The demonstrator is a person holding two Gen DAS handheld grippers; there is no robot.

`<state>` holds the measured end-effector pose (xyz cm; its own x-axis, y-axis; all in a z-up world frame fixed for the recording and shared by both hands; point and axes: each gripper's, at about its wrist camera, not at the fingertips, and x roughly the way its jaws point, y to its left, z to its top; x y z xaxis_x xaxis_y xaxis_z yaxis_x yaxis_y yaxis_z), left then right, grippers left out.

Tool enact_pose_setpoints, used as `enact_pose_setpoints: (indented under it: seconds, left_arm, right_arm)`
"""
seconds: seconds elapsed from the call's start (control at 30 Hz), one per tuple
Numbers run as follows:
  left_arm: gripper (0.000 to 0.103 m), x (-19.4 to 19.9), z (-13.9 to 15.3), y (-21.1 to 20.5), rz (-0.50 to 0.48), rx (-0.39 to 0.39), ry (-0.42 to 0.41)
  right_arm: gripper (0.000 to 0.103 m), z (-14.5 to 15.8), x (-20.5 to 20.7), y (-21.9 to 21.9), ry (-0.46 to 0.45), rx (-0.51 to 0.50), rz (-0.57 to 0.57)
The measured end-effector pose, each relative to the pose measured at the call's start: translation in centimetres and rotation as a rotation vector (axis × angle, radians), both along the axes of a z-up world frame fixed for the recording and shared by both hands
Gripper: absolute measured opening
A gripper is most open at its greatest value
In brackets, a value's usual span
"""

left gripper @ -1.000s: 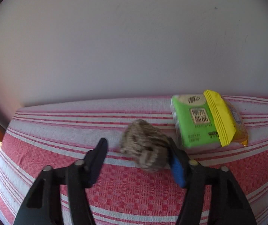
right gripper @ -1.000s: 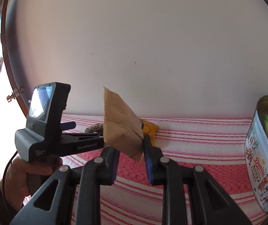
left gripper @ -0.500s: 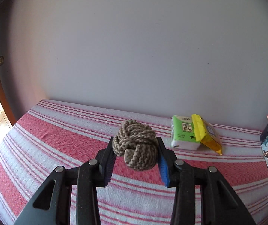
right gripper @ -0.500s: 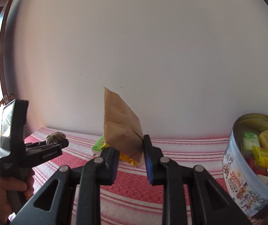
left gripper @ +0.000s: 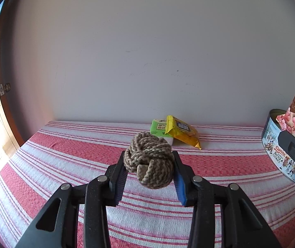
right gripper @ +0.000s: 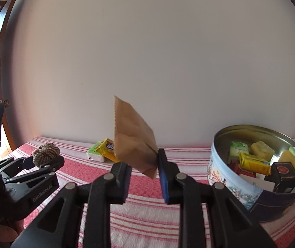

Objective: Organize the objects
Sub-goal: 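Hold the twine ball and beige cake and move both tools toward the tin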

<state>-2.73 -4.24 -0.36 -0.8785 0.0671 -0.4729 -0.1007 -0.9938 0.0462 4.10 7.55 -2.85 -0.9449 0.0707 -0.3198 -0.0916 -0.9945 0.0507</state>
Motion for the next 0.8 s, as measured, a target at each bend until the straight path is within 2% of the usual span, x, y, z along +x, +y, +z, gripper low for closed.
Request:
enact_pose_setpoints:
  seconds: [0.17,0.8]
  left_arm:
    - [0.043,0.9,0.1,0.4,0.008,-0.008,0.012]
    - [0.043,0.6,0.2,-0.3,0.003,0.018,0.004]
  right_arm:
    - [0.024,-0.3,1.2,0.3,0.003,0.003,0.002]
    - [0.024,0.6,1.0,-1.0,0.000,0.032,0.009]
